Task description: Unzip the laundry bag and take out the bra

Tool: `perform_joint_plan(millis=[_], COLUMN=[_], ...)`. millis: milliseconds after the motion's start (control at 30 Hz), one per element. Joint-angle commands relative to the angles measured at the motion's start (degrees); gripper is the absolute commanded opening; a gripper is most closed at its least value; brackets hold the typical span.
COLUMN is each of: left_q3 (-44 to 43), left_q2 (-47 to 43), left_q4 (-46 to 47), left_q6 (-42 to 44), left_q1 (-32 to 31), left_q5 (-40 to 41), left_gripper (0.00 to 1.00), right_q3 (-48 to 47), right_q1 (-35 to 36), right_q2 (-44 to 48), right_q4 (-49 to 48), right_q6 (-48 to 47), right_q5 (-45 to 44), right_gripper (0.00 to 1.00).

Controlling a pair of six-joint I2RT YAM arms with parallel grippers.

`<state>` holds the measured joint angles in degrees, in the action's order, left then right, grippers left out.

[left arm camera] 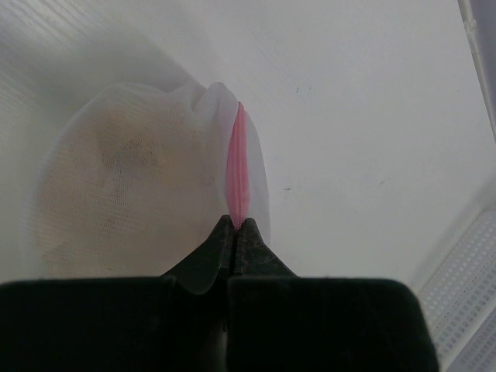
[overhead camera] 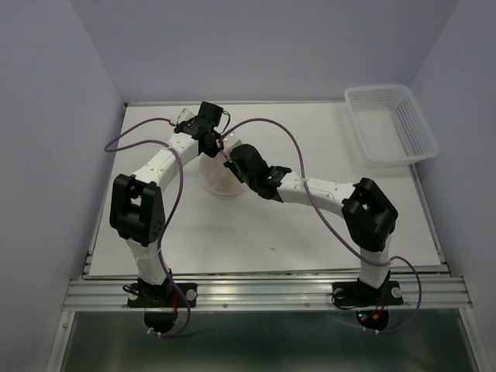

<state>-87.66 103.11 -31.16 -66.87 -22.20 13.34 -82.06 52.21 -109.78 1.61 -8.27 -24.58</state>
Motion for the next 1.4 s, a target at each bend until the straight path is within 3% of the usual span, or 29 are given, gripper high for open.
perform_joint_plan(millis=[0, 300, 467, 633, 967, 1233, 1367], left_q3=[0.91, 2.67, 2.93, 3.19, 3.02, 3.19, 3.63], left_q2=[-1.68, -2.21, -2.04, -2.21, -2.04, -2.39, -2.48], left_q4=[-1.63, -1.01, -0.75, -0.57, -0.75, -1.1, -0.84], left_q6=[0.6, 0.34, 0.25, 0.07, 0.07, -0.01, 0.95], left_q1=[0.31, 2.07, 2.6, 2.86, 2.86, 3.03, 3.56], left_q5=[2.21, 1.42, 0.81, 0.72, 0.8, 1.77, 1.6], left_gripper=[0.0, 0.0, 0.0, 0.0, 0.0, 0.0, 0.0], right_q3=[1.55, 6.47, 9.1, 11.13, 11.57, 12.71, 12.98], right_q1=[-1.05, -4.13, -4.13, -4.13, -4.13, -4.13, -4.65], right_q2=[4.39, 7.56, 8.96, 10.55, 10.81, 12.3, 12.22], right_q4=[-2.22, -2.22, -1.78, -1.87, -1.78, -0.03, 0.33], right_q6=[5.62, 13.02, 14.25, 14.34, 10.29, 9.68, 12.13], right_q5=[-4.34, 2.85, 5.51, 6.38, 17.63, 17.02, 11.67], right_gripper=[0.01, 0.01, 0.06, 0.05, 0.04, 0.05, 0.02])
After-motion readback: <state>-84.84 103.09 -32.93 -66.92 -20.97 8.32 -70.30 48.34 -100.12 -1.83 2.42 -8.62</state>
